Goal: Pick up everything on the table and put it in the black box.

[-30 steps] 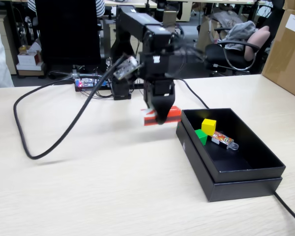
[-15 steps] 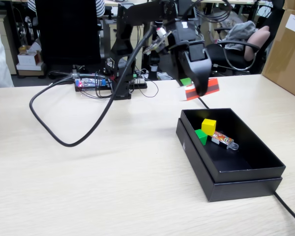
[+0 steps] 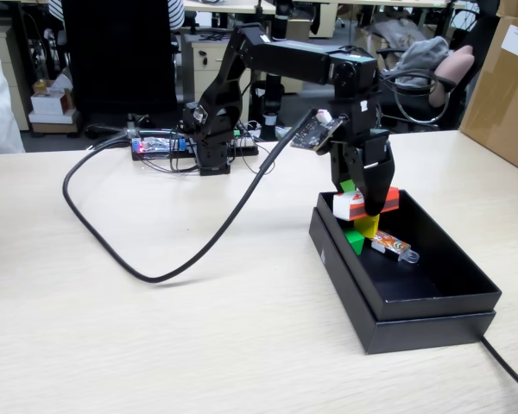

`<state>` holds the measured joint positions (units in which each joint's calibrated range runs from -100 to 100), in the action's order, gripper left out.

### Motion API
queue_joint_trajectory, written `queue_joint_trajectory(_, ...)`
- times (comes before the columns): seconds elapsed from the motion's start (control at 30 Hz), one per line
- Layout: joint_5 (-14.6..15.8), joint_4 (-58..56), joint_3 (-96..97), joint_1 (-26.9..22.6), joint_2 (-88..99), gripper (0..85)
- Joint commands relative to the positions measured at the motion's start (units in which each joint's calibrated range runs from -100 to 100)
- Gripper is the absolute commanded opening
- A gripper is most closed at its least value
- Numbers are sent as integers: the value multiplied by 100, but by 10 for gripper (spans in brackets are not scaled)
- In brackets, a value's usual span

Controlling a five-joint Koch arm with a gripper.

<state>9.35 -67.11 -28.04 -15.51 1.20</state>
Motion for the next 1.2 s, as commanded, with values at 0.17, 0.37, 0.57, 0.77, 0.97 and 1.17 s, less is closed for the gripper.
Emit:
queue_joint_trajectory(0.17,93,253,-370,-78,58,29)
queue_joint_trajectory(0.37,34,253,111,15,138,311)
queue_joint_trajectory(0.57,-24,253,419,137,218,394)
queue_joint_trajectory(0.77,-29,253,356,230,918,395)
queue_joint_trajectory(0.97,-20,253,156,142,1939,395)
queue_joint_trajectory(1.17,-68,244,211,313,2938,395)
